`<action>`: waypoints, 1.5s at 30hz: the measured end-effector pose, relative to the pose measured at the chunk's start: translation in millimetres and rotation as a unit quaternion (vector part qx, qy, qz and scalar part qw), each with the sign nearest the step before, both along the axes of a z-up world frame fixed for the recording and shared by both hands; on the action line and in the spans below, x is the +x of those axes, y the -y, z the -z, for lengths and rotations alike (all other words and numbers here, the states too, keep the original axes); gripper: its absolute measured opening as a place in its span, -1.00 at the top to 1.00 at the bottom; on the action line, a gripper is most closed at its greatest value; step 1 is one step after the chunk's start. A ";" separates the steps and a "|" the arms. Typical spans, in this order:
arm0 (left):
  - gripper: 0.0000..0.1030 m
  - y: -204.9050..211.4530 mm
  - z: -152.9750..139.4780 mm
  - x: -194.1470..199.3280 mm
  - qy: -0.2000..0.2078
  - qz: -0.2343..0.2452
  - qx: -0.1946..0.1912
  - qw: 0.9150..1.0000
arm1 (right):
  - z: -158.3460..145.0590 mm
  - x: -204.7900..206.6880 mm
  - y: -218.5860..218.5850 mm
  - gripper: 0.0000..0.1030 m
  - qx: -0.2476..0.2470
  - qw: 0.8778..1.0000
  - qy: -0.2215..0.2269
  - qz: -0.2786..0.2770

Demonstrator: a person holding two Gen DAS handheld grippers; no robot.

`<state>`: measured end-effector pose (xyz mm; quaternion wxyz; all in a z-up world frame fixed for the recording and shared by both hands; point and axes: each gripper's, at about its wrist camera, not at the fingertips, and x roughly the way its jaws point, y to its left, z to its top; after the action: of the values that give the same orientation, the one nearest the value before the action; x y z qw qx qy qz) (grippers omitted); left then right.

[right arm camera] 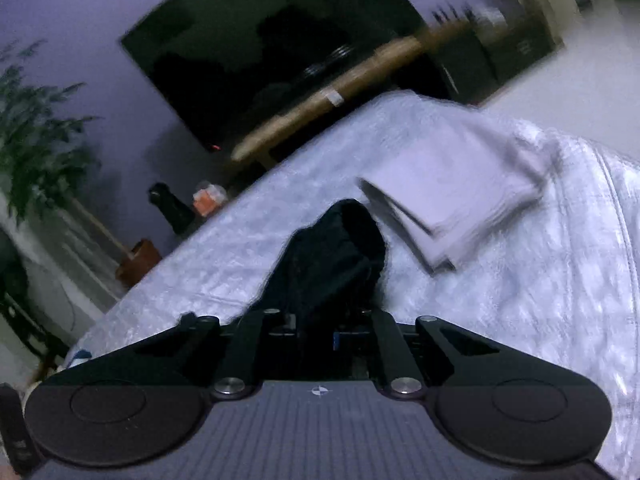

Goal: Fold clothes

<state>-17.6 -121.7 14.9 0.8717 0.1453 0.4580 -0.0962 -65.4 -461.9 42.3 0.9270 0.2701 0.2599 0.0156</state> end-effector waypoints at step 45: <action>-0.70 -204.8 -74.4 61.1 -0.016 -0.255 -0.135 0.957 | -37.8 -63.6 -266.5 -0.47 -0.473 0.800 0.112 -0.352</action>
<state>43.5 83.1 89.2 0.8714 -0.0970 0.4762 0.0661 -129.0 -195.4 80.1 0.8927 -0.3155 0.2069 0.2465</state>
